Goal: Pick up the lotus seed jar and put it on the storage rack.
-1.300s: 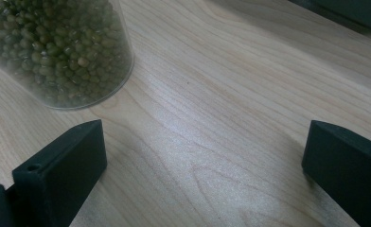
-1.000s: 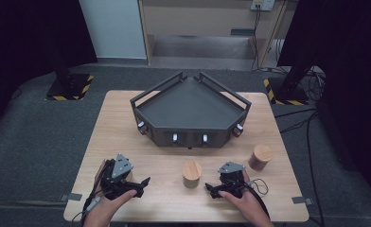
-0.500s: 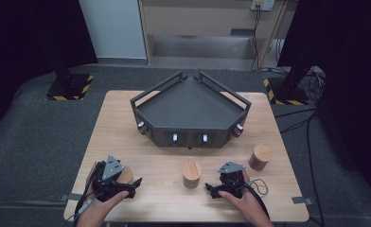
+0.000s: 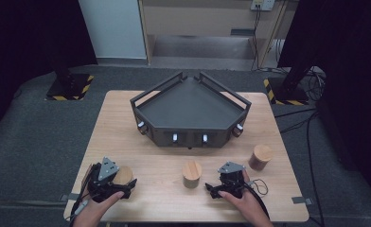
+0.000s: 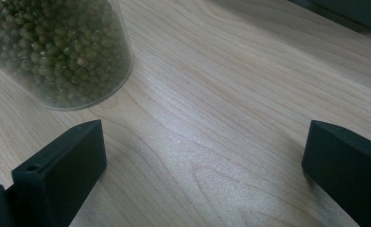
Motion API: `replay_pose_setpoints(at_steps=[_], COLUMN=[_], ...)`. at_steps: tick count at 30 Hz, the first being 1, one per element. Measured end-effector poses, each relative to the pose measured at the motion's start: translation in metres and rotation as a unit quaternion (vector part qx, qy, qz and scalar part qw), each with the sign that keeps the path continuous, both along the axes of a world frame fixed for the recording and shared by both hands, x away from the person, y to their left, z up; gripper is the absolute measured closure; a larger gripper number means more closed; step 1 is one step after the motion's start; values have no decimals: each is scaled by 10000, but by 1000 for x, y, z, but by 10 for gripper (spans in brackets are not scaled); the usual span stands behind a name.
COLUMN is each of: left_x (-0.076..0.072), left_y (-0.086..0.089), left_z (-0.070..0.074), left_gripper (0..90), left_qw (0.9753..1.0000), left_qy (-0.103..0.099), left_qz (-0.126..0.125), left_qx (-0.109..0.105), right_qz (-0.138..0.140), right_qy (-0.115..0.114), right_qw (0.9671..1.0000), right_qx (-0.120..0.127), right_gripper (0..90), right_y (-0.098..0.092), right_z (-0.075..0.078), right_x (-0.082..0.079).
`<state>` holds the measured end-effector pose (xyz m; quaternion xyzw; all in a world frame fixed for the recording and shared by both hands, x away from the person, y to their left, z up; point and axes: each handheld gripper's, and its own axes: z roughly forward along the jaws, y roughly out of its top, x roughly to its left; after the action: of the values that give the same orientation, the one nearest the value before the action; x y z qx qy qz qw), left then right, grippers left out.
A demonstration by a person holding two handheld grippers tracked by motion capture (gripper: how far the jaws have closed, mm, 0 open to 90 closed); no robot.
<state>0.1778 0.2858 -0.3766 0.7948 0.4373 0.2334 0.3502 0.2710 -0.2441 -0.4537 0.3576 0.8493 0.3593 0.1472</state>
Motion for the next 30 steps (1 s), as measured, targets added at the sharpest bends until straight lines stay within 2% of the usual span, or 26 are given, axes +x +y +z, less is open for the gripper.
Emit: replay_pose_setpoints(at_steps=[30], left_x=[6], left_y=[5], left_z=[-25], left_gripper=[18], left_qw=[9994], left_qy=[321], left_qz=[136], left_qx=[23], right_qz=[-7], right_qy=[0], right_qw=[10000], right_qx=[-1], right_gripper=[8], right_y=[0], right_z=[0], right_x=[0])
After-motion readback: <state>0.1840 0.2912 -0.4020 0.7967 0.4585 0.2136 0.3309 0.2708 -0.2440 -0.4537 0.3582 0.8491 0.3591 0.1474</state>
